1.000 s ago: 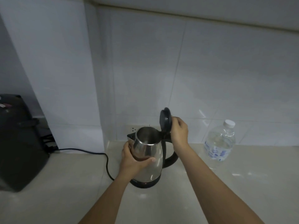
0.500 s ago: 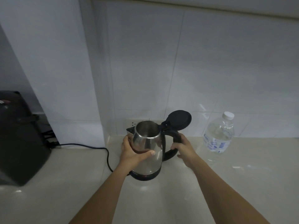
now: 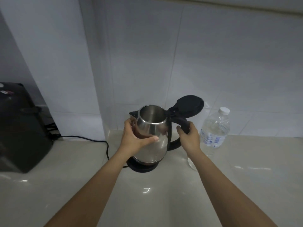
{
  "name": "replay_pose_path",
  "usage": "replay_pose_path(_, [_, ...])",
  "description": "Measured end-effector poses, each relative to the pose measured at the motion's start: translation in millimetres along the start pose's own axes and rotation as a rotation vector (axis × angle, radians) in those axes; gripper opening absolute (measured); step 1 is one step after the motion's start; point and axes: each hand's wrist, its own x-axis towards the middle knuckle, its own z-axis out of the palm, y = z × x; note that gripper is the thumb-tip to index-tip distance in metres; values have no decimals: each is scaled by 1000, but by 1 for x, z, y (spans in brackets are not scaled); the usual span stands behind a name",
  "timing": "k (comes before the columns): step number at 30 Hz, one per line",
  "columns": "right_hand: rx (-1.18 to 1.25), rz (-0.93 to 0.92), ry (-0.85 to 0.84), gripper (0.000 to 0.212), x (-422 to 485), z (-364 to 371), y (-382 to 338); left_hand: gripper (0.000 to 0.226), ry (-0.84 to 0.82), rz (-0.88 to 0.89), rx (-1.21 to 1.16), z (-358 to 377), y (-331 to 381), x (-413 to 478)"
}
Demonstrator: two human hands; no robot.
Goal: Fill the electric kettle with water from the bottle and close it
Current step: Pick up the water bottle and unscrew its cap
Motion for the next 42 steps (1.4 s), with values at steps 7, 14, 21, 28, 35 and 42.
replay_pose_path(7, [-27,-60,-68,18,-52,-42,14,116,100,-32,-39,15,6,-82])
replay_pose_path(14, [-28,-62,-196,20,-93,-59,49,108,208,-106,-68,38,-20,-151])
replay_pose_path(21, [-25,-65,-282,20,-102,-68,69,117,284,-129,-38,53,-32,-177])
replay_pose_path(28, [17,-34,-326,22,-105,-69,81,117,291,-176,18,62,-38,-187])
replay_pose_path(35, [-7,-7,-532,53,-94,-81,88,129,266,-142,-23,62,-36,-190])
replay_pose_path(42, [99,155,84,36,-37,-128,100,118,532,88,28,61,28,-178])
